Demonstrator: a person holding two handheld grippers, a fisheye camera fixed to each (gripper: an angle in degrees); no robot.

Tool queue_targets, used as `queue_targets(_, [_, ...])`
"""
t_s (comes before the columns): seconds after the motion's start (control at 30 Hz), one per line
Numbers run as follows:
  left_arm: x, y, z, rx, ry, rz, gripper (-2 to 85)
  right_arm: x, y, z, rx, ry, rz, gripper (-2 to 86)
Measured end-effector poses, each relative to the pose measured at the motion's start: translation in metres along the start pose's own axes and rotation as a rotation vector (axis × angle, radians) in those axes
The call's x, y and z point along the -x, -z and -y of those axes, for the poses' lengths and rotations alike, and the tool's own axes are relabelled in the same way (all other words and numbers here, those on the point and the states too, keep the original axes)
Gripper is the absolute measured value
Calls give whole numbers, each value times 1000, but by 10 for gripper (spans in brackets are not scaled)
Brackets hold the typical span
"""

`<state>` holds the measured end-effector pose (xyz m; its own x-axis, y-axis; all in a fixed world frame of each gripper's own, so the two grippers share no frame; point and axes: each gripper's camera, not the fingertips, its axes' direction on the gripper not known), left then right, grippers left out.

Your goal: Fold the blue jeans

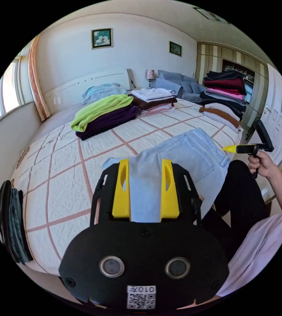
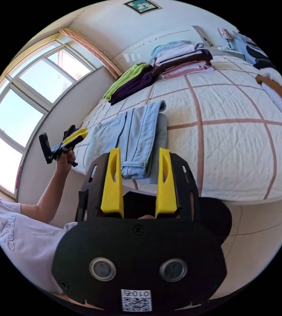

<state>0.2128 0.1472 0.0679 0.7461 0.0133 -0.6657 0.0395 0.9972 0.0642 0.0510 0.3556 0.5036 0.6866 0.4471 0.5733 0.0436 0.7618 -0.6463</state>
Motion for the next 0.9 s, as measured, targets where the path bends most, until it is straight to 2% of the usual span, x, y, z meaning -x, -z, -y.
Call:
queue_targets(0.1, [-93, 18, -20, 15, -214, 18, 145, -23, 5, -11, 52, -78, 28, 139])
queue_targets(0.23, [-200, 6, -45, 9, -425, -7, 147, -50, -11, -19, 108, -173, 168, 134])
queue_targets(0.43, [-286, -21, -55, 28, -576, 12, 147, -69, -1, -12, 136, -195, 269, 95])
queue_targets(0.6, [-318, -35, -55, 22, -572, 101, 148, -78, 33, -3, 58, -245, 570, 55])
queue_targets(0.83, [-317, -44, -41, 52, -446, 282, 119, -80, 35, 18, 78, -219, 607, 53])
queue_targets(0.9, [-301, -37, -37, 49, -421, 231, 109, -82, 39, 20, 67, -200, 579, 56])
